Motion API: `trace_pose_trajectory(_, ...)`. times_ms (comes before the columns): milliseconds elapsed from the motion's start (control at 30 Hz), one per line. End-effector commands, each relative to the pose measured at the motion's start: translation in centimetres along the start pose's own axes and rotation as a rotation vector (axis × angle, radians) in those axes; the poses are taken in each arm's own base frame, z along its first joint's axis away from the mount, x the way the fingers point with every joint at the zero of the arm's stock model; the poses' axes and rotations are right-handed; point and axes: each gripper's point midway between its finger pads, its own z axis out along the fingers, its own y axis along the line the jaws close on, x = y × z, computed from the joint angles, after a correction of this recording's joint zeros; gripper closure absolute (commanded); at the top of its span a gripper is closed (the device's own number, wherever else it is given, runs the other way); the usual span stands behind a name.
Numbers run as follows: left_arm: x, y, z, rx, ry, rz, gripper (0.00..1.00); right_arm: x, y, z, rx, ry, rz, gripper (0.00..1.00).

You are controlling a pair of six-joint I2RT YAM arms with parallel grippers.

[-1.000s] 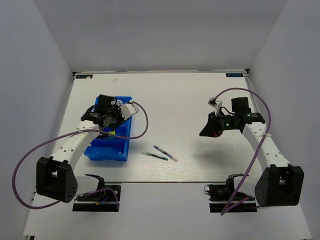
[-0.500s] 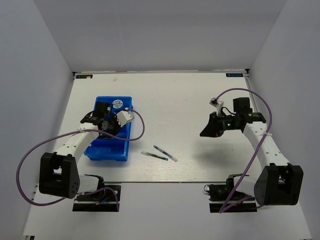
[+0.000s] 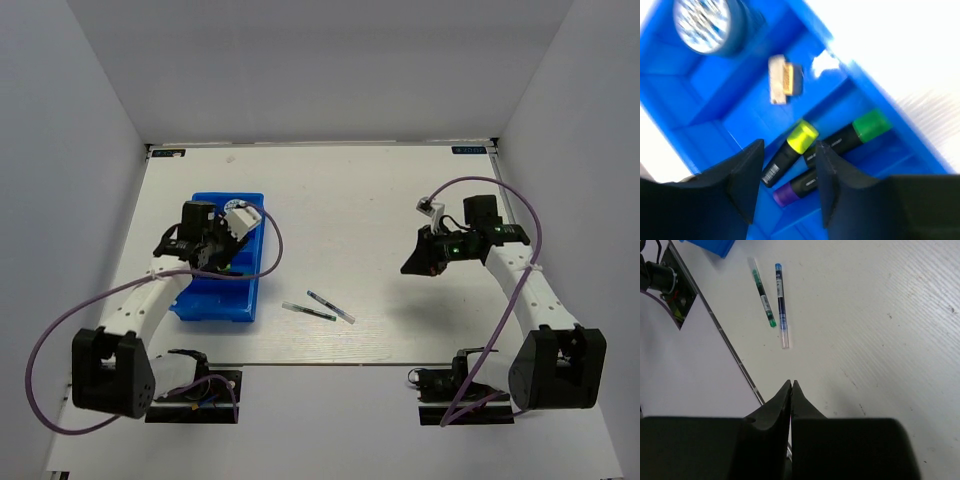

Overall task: Sort the stationery into containers
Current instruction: Place the pen in the storage box, then pick up the pen from the center of the board.

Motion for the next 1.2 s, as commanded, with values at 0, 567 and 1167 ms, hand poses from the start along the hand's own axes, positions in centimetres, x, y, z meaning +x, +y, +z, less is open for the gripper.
trace_pose_trajectory(0,-7.2,-1.1,-3.9,-0.023,-0.233,0.001,0.54,0.9,-0.1,1.2,-0.007,0.062,-0.015,1.0)
trace_pose_trajectory(567,-3.7,-15.1,-9.8,0.105,-0.155,-0.208,0.18,4.1,3.5,15.1,0.093,0.531,-0.344,0.71)
trace_pose_trajectory(1167,-1.8,-16.0,-12.1,0.166,-0.173,-0.281,0.18,6.2,2.9,18.8,0.242,0.653,-0.506,0.69)
